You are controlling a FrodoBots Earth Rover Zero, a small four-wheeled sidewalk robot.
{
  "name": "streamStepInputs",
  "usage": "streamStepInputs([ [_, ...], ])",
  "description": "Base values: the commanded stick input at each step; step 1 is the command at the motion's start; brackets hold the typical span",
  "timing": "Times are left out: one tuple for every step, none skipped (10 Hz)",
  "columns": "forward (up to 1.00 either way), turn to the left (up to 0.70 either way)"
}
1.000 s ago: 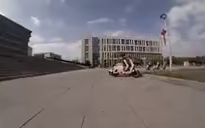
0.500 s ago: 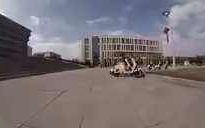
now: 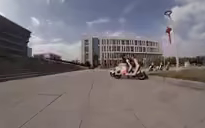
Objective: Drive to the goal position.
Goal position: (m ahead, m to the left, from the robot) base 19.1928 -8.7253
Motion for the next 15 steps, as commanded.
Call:
streamStepInputs([
  [0.7,0.0],
  [0.7,0.0],
  [0.7,0.0],
  [0.7,0.0],
  [0.7,0.0],
  [0.7,0.0],
  [0.7,0.0],
  [0.7,0.0],
  [0.7,0.0],
  [0.7,0.0],
  [0.7,0.0],
  [0.7,0.0],
  [0.7,0.0],
  [0.7,0.0],
  [0.7,0.0],
])
